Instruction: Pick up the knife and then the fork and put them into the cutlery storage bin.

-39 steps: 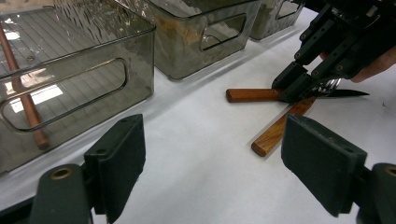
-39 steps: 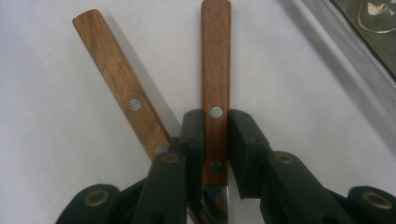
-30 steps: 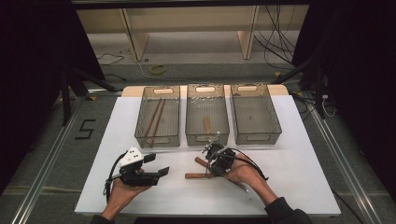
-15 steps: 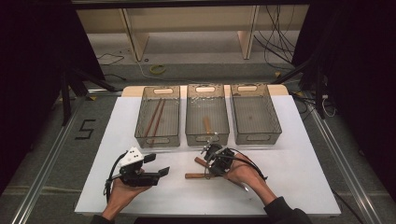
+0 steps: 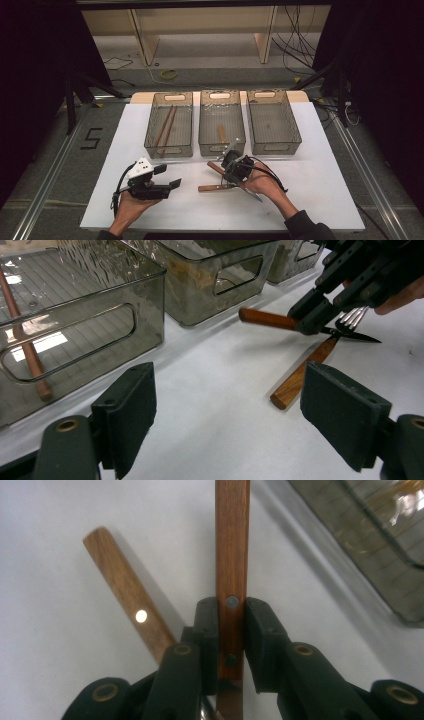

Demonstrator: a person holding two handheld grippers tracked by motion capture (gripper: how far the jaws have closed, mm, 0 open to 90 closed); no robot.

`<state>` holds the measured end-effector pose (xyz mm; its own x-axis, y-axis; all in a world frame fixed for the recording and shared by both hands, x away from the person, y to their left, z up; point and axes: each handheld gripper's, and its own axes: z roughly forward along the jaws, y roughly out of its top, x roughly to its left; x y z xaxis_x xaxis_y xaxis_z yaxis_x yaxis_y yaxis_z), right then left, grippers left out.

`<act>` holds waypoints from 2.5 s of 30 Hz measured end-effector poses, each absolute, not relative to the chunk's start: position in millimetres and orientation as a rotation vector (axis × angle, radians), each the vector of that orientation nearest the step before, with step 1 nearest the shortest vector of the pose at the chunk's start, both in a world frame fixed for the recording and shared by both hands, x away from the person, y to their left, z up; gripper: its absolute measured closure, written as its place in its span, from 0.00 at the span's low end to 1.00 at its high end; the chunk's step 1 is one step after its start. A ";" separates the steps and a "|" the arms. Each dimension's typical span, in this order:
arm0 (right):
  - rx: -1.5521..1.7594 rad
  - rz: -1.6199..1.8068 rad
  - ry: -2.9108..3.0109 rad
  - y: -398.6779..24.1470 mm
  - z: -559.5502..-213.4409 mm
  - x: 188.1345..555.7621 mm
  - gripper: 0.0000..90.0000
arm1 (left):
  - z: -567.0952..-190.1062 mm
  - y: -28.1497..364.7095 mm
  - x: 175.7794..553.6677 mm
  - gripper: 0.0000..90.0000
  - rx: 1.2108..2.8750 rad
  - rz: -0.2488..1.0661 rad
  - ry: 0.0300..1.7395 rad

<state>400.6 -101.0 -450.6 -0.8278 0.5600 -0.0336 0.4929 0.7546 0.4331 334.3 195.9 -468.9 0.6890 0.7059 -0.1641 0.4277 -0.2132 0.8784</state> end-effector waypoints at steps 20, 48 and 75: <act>0.892 0.878 2.673 -116.2 -425.1 405.6 0.86 | -469.1 195.7 334.5 0.24 1.853 0.329 0.892; 0.632 0.926 2.719 -99.3 -420.5 378.1 0.86 | -445.3 157.2 360.9 0.25 1.859 0.127 0.883; 0.422 0.868 2.739 -77.9 -427.5 354.6 0.86 | -441.1 140.8 378.4 0.54 1.929 -0.139 1.006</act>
<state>354.6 -77.9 -427.5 -0.9302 0.3406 -0.1367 0.1997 0.7823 0.5900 378.4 140.8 -441.1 0.6587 0.5898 -0.4671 0.6944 -0.2376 0.6793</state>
